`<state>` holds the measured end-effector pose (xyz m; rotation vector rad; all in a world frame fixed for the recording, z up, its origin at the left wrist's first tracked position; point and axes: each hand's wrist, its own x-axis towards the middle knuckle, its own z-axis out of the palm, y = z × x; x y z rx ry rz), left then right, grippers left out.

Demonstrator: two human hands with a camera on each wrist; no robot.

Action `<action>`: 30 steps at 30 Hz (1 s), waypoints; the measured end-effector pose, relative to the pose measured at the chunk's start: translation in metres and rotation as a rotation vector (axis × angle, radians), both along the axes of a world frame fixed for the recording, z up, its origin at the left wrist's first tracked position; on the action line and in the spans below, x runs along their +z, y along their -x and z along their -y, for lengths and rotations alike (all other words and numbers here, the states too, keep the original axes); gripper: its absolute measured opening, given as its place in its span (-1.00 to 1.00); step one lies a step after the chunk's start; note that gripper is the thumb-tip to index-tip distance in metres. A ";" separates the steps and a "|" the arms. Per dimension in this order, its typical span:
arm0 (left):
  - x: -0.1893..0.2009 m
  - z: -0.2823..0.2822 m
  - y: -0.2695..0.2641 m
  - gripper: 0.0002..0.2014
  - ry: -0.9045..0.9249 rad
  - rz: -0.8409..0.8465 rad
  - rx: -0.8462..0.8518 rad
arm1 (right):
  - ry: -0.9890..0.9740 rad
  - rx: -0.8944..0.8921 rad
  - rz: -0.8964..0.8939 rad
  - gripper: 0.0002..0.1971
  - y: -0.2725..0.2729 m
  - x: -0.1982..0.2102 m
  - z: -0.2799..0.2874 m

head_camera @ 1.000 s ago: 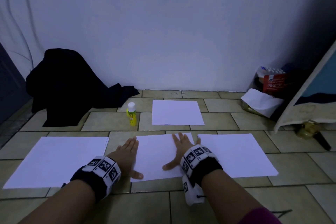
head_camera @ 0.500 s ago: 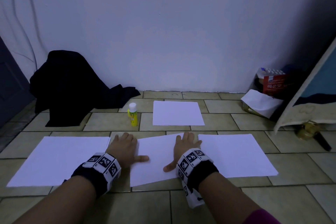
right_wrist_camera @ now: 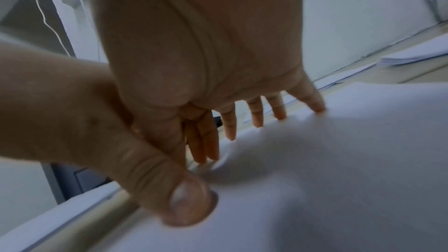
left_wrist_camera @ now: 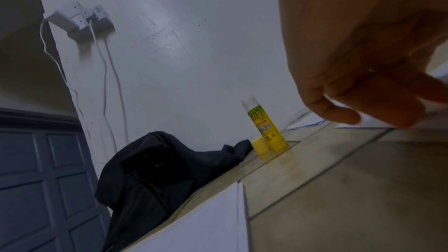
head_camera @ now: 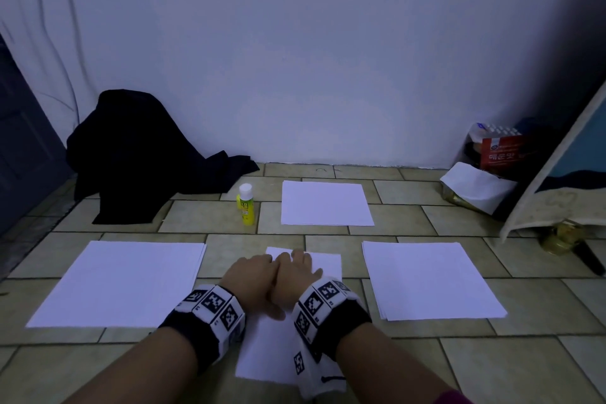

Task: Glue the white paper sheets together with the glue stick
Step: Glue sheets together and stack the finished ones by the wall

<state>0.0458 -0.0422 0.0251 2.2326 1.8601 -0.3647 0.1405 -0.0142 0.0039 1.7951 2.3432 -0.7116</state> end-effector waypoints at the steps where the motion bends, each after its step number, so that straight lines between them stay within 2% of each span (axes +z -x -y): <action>1: -0.002 0.001 0.001 -0.27 -0.018 -0.016 0.018 | -0.014 0.035 -0.031 -0.37 0.001 -0.002 0.001; 3: -0.009 0.004 0.004 -0.14 -0.042 -0.024 0.093 | -0.047 0.050 -0.086 -0.32 0.001 -0.006 0.002; 5: -0.016 0.005 0.007 0.00 0.012 -0.050 0.138 | -0.028 0.075 -0.076 -0.29 0.002 -0.010 0.001; 8: -0.021 0.003 0.009 0.05 0.173 -0.055 0.138 | 0.056 0.193 0.017 -0.24 0.005 -0.011 -0.002; 10: -0.022 0.001 0.011 0.06 0.198 -0.034 0.136 | 0.068 0.257 0.057 -0.22 0.003 -0.009 -0.006; 13: -0.029 0.000 0.016 0.26 0.213 0.000 0.153 | 0.081 0.345 0.129 -0.10 -0.009 -0.006 -0.013; 14: -0.031 -0.001 0.017 0.27 0.208 0.011 0.154 | 0.084 0.352 0.157 -0.06 -0.015 -0.004 -0.015; 22: -0.035 -0.001 0.023 0.25 0.187 0.033 0.139 | 0.134 0.178 0.233 0.01 -0.080 0.003 -0.031; 23: -0.035 -0.002 0.023 0.28 0.190 0.025 0.134 | 0.136 0.181 0.240 0.04 -0.082 0.004 -0.031; 26: -0.031 -0.003 0.023 0.57 0.191 -0.016 0.113 | 0.100 0.106 0.161 0.09 -0.077 0.011 -0.027; 27: -0.027 -0.004 0.021 0.55 0.185 -0.048 0.120 | 0.065 0.047 0.119 0.07 -0.074 0.012 -0.026; 28: -0.023 -0.006 0.019 0.44 0.166 -0.077 0.144 | 0.013 0.003 0.099 0.02 -0.071 0.012 -0.024; 30: -0.012 -0.009 0.013 0.03 0.057 -0.140 0.187 | -0.108 -0.019 0.164 -0.18 -0.064 0.012 -0.017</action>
